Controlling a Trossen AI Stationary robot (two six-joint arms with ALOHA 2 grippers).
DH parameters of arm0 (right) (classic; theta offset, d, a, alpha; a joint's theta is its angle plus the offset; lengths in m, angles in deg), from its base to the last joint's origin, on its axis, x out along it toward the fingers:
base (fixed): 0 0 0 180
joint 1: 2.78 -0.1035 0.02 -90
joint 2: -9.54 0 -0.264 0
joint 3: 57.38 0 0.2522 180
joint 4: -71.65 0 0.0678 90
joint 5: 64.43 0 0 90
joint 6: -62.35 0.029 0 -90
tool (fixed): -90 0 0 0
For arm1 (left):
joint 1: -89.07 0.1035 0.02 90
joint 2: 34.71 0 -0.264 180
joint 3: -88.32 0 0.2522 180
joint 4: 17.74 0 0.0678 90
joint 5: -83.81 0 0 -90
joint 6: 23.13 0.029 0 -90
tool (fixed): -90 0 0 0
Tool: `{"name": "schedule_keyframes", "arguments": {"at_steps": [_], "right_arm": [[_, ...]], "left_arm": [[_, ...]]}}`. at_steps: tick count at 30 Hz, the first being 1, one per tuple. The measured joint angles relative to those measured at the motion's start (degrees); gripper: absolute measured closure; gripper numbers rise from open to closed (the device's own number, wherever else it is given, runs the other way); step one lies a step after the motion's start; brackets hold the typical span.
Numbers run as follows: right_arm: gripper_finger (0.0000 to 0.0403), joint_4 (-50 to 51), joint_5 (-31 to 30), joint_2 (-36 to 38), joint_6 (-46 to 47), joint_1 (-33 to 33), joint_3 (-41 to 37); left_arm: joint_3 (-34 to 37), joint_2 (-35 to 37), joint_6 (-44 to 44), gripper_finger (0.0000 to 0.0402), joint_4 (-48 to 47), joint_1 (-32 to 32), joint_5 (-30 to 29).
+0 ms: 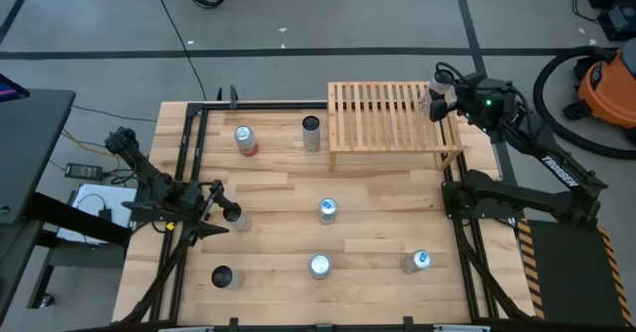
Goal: Place canned beverage on shelf
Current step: Put the bottom white-yellow soda can on the shelf
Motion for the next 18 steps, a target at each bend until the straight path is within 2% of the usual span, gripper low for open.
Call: {"name": "schedule_keyframes", "arguments": {"at_steps": [6, 11, 18], "right_arm": [[0.0004, -0.36, 0.88, 0.00, 0.69, 0.00, -0.23], [0.0005, 1.34, -2.10, 0.00, 2.34, 0.00, -0.29], [0.0004, 1.25, -3.23, -0.31, 3.76, 0.00, -0.30]], "left_arm": [[0.00, 0.00, 0.00, 0.0086, -0.02, 0.02, -0.02], [0.00, 0.00, -0.02, 0.0086, 0.00, 0.01, -0.01], [0.00, 0.00, -0.01, 0.0086, 0.00, 0.01, -0.01]]}}
